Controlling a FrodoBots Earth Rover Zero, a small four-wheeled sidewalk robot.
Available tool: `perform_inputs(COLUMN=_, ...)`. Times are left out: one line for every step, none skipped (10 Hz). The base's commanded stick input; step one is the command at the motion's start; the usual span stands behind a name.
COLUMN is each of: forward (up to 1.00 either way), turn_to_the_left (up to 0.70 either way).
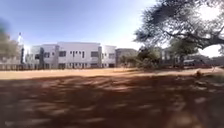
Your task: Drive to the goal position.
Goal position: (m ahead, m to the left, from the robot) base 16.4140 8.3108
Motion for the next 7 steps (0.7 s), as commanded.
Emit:
perform_inputs(forward=1.00, turn_to_the_left=0.00)
perform_inputs(forward=1.00, turn_to_the_left=0.00)
perform_inputs(forward=1.00, turn_to_the_left=0.00)
perform_inputs(forward=1.00, turn_to_the_left=0.00)
perform_inputs(forward=1.00, turn_to_the_left=0.00)
perform_inputs(forward=1.00, turn_to_the_left=0.00)
perform_inputs(forward=1.00, turn_to_the_left=0.00)
